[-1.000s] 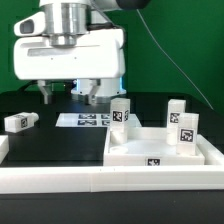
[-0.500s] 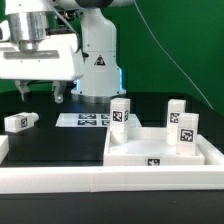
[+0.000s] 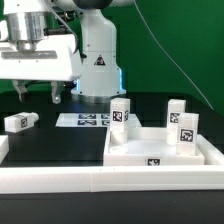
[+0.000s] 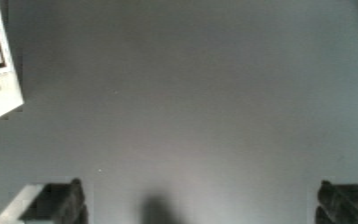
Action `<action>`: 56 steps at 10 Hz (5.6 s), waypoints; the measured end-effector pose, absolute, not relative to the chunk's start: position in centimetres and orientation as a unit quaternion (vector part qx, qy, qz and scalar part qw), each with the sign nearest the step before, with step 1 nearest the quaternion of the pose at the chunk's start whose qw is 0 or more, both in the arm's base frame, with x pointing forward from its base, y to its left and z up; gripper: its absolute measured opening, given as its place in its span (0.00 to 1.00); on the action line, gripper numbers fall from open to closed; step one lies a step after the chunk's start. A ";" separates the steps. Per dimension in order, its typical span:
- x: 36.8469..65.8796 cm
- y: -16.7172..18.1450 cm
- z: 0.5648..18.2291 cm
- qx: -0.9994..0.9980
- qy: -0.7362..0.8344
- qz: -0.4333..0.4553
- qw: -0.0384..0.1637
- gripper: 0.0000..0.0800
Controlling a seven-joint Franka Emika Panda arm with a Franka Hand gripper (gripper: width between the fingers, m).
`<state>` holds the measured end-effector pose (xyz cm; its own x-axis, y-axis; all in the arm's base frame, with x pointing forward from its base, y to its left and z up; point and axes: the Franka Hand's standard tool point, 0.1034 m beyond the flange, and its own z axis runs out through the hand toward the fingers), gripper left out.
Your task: Assemble square table
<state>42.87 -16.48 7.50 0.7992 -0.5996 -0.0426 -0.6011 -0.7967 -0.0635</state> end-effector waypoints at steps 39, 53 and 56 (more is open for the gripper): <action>36.8 -21.4 1.0 -0.865 0.313 0.366 0.142 0.36; 45.9 -17.2 8.8 -0.899 0.358 0.242 0.074 0.36; 47.0 -17.1 8.3 -0.923 0.353 0.147 0.043 0.36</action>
Offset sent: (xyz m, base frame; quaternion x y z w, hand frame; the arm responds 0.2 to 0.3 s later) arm -0.0093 -0.0284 -0.0177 0.0604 0.0456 -0.0483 0.9960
